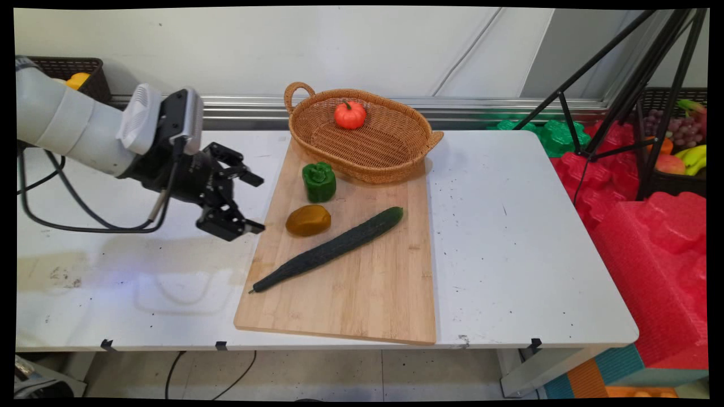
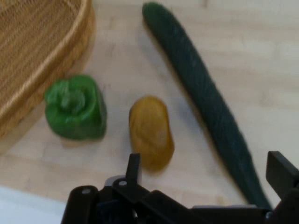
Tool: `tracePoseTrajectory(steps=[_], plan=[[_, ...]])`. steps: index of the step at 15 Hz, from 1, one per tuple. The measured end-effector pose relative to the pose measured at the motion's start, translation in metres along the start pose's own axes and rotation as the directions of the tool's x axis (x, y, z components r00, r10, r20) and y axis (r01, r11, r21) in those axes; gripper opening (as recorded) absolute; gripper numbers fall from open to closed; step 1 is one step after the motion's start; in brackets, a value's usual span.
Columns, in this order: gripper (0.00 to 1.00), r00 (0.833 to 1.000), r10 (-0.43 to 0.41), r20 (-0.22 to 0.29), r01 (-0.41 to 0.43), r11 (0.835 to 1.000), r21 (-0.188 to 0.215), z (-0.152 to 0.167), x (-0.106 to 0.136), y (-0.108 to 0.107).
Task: Pick up the cucumber from the cutting board
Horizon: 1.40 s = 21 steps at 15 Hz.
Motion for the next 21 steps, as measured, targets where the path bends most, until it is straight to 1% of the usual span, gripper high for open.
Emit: tracePoseTrajectory(steps=[2, 5, 7, 9, 14, 18, 21], plan=[[1.00, 1.000, -0.018, -0.015, 0.018, 1.000, -0.004, 0.009, 0.014, 0.006], [1.00, 0.999, -0.036, -0.019, 0.036, 0.999, -0.009, 0.025, 0.032, 0.012], [1.00, 0.999, -0.045, -0.013, 0.045, 0.999, -0.008, 0.043, 0.046, 0.014], [1.00, 0.999, -0.050, -0.004, 0.050, 0.999, -0.006, 0.056, 0.055, 0.015], [1.00, 0.997, -0.064, 0.043, 0.064, 0.998, -0.002, 0.103, 0.075, 0.013], [1.00, 0.993, -0.073, 0.088, 0.075, 0.997, -0.013, 0.142, 0.080, 0.012], [1.00, 0.991, -0.079, 0.108, 0.082, 0.996, -0.022, 0.160, 0.081, 0.013]])
